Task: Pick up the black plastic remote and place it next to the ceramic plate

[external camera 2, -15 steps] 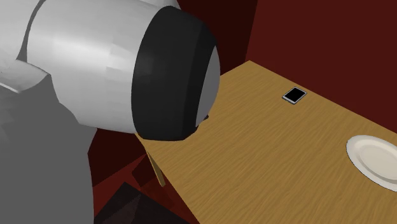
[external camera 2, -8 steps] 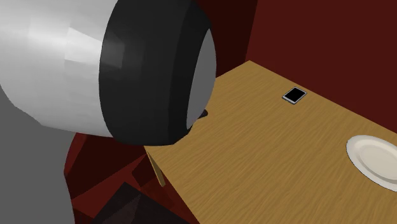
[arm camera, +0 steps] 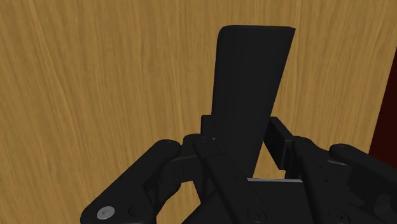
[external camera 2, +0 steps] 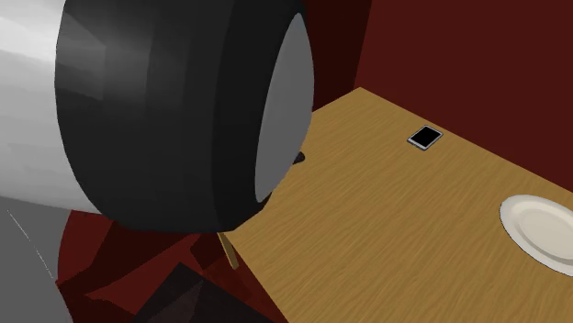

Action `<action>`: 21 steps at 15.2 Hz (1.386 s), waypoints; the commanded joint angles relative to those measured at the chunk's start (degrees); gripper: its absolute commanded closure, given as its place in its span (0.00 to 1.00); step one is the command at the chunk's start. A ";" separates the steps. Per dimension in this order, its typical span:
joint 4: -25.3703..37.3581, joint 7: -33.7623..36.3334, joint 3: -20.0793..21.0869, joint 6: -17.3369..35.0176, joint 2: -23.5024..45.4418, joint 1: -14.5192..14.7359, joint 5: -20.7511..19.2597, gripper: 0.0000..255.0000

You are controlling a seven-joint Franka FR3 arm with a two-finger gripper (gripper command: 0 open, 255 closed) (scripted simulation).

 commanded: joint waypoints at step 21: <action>11.44 -28.38 -5.28 -7.16 5.95 -20.80 3.36 1.00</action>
